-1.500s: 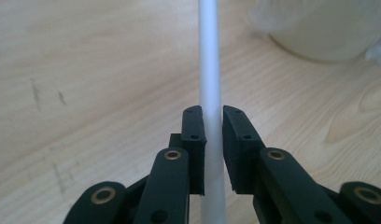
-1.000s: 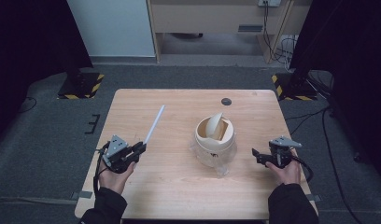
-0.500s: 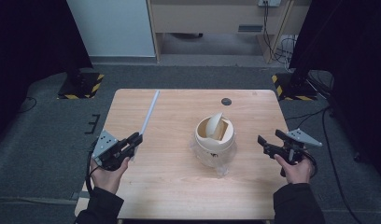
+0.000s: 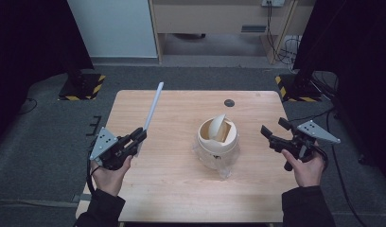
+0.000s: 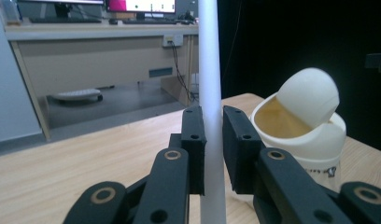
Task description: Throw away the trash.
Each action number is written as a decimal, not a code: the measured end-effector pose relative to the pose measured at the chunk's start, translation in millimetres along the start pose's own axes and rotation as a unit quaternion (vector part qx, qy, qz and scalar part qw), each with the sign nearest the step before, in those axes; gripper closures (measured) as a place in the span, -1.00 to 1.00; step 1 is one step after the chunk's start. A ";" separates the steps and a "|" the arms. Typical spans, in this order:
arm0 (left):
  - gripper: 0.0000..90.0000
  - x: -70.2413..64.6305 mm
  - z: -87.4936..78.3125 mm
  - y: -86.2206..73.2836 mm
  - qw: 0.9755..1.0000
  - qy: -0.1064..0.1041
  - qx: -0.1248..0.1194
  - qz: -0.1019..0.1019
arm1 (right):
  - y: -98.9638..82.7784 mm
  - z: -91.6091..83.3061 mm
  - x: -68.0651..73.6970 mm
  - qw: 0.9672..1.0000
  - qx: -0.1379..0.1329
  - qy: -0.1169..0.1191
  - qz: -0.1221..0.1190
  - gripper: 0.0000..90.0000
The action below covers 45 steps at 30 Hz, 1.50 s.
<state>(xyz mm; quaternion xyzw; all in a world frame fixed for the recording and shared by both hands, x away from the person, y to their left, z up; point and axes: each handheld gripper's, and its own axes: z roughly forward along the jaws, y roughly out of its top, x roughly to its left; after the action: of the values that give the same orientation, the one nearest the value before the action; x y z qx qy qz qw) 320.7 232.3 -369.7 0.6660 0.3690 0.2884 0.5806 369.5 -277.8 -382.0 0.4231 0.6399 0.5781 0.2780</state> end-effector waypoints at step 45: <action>0.75 -80.5 55.6 10.2 0.994 -0.105 -0.016 0.041 | 69.9 43.3 103.1 0.987 -0.043 0.155 -0.004 -0.26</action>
<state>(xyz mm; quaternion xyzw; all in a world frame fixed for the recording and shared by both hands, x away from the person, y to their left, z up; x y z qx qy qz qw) 322.3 134.0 -365.0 0.6976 0.2738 0.2467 0.6144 371.2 -168.8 -307.7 0.3136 0.6515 0.6627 0.1953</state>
